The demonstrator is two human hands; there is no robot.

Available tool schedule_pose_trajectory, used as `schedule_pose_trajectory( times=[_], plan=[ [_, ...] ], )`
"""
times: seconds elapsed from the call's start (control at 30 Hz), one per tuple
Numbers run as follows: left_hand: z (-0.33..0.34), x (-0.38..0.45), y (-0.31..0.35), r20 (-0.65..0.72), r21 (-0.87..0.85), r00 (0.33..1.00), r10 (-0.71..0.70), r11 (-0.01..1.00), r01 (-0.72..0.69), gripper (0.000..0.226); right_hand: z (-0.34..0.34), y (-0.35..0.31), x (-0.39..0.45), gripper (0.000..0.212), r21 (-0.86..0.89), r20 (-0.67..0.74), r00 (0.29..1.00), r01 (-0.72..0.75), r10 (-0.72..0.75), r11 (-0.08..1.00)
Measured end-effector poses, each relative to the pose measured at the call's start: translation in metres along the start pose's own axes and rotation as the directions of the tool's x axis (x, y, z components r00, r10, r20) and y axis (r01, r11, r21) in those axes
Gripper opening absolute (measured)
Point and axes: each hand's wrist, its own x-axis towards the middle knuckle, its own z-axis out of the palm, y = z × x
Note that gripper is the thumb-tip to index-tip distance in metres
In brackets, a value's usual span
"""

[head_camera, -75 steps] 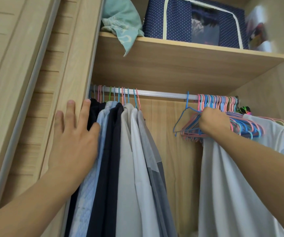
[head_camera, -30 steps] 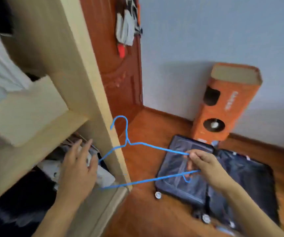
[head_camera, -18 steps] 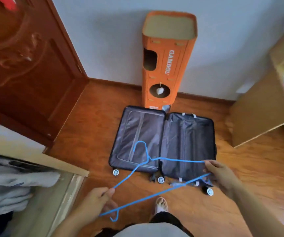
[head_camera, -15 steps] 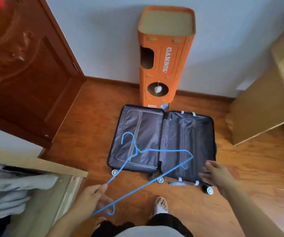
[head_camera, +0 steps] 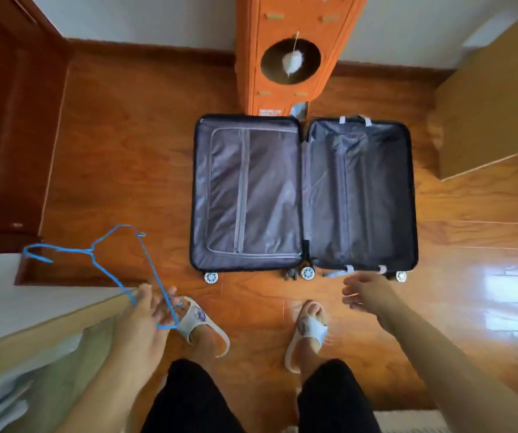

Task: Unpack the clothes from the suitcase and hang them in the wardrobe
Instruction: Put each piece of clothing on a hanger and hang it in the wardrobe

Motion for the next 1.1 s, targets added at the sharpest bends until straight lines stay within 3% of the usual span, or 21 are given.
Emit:
schedule_pose_trajectory(
  times=[0.1,0.17,0.3,0.4,0.53,0.63,0.7,0.73,0.77,0.83,0.97,1.03,1.1],
  plan=[
    [0.007,0.099,-0.004,-0.017,0.218,0.989,0.15,0.965,-0.142,0.029,0.074,0.014,0.083,0.017,-0.236,0.019,1.0,0.019,-0.015,0.971],
    [0.02,0.165,-0.005,0.016,0.362,0.969,0.245,0.902,-0.234,0.027,0.116,0.023,0.144,0.016,-0.462,0.039,0.998,0.067,-0.055,0.884],
    [0.069,0.276,-0.02,0.182,0.434,0.894,0.41,0.782,-0.447,0.029,0.171,0.034,0.262,0.03,-0.763,-0.016,0.972,0.14,-0.234,0.631],
    [0.105,0.336,-0.042,0.296,0.382,0.874,0.386,0.791,-0.479,0.027,0.186,0.044,0.332,0.038,-0.931,-0.003,0.935,0.127,-0.355,0.343],
    [0.136,0.405,-0.08,0.321,0.389,0.877,0.358,0.794,-0.467,0.027,0.189,0.065,0.389,0.032,-0.983,0.179,0.867,0.142,-0.465,-0.114],
    [0.142,0.45,-0.107,0.398,0.528,0.874,0.279,0.709,-0.467,0.022,0.185,0.08,0.407,0.041,-0.952,0.297,0.794,0.204,-0.531,-0.228],
    [0.142,0.472,-0.114,0.448,0.673,0.865,0.225,0.553,-0.492,0.019,0.186,0.067,0.395,0.032,-0.943,0.307,0.811,0.19,-0.498,-0.273],
    [0.144,0.478,-0.112,0.435,0.704,0.877,0.204,0.529,-0.473,0.017,0.188,0.061,0.389,0.026,-0.939,0.31,0.836,0.193,-0.454,-0.286],
    [0.147,0.483,-0.107,0.406,0.714,0.9,0.161,0.558,-0.422,0.014,0.191,0.058,0.384,0.026,-0.944,0.284,0.861,0.174,-0.422,-0.281],
    [0.156,0.487,-0.093,0.327,0.702,0.944,0.047,0.656,-0.276,0.015,0.2,0.051,0.37,0.027,-0.98,0.165,0.917,0.111,-0.363,-0.166],
    [0.157,0.498,-0.059,0.277,0.709,0.96,-0.05,0.684,-0.169,0.011,0.216,0.038,0.343,0.026,-0.91,-0.19,0.955,-0.084,-0.228,0.407],
    [0.15,0.509,-0.046,0.265,0.693,0.964,-0.03,0.701,-0.169,0.008,0.247,0.025,0.33,0.022,-0.847,-0.156,0.971,-0.035,-0.184,0.531],
    [0.141,0.52,-0.035,0.237,0.669,0.971,0.037,0.718,-0.191,0.006,0.303,0.009,0.317,0.019,-0.765,-0.032,0.982,0.097,-0.187,0.637]
  ],
)
